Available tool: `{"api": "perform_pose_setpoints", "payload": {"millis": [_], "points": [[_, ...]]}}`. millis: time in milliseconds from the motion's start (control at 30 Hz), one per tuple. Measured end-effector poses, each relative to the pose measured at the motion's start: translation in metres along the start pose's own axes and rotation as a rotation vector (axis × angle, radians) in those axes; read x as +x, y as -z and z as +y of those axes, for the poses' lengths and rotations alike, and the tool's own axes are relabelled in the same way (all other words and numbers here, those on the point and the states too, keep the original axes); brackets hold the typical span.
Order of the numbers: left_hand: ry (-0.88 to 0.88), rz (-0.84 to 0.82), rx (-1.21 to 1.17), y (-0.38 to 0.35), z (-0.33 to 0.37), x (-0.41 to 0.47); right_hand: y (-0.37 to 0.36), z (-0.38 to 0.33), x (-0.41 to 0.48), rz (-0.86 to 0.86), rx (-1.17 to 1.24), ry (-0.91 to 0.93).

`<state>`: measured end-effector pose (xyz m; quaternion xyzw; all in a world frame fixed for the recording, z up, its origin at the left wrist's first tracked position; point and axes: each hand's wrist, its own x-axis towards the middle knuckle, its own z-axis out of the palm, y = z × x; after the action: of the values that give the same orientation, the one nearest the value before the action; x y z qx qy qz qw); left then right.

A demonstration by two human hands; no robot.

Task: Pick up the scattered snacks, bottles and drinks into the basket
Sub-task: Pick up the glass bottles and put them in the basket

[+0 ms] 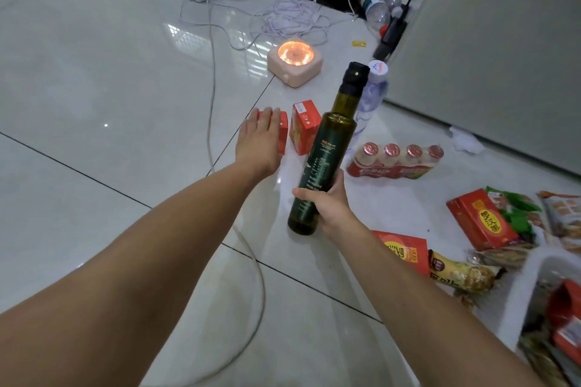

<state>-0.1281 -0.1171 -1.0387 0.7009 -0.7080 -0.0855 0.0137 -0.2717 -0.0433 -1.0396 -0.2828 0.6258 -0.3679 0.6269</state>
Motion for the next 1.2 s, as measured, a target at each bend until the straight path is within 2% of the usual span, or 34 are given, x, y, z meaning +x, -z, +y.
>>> {"api": "perform_pose_setpoints", "payload": {"millis": [233,400,533,667,733,800,900,1000,1200], "points": [[-0.064,0.118,0.16,0.013,0.005,-0.016,0.002,0.003,-0.002,0.004,0.035,-0.008],[-0.041,0.062,0.153,0.02,0.003,-0.038,0.008,0.009,-0.013,0.017,0.074,-0.033],[0.268,0.009,-0.182,0.02,-0.023,-0.049,0.019,0.014,-0.025,0.089,0.24,-0.095],[0.435,-0.033,-0.548,0.03,-0.032,-0.052,0.04,0.007,-0.042,0.194,0.344,-0.12],[0.54,-0.11,-0.795,0.037,-0.02,-0.055,0.054,-0.002,-0.051,0.246,0.406,-0.083],[0.583,-0.208,-0.934,0.041,0.0,-0.059,0.068,-0.015,-0.062,0.279,0.493,-0.043],[0.516,-0.317,-1.026,0.046,0.042,-0.065,0.096,-0.037,-0.082,0.302,0.622,0.009],[0.357,-0.381,-1.115,0.051,0.092,-0.07,0.137,-0.054,-0.108,0.363,0.717,0.073],[0.067,-0.473,-1.321,0.055,0.204,-0.1,0.232,-0.053,-0.177,0.637,0.834,0.185]]}}
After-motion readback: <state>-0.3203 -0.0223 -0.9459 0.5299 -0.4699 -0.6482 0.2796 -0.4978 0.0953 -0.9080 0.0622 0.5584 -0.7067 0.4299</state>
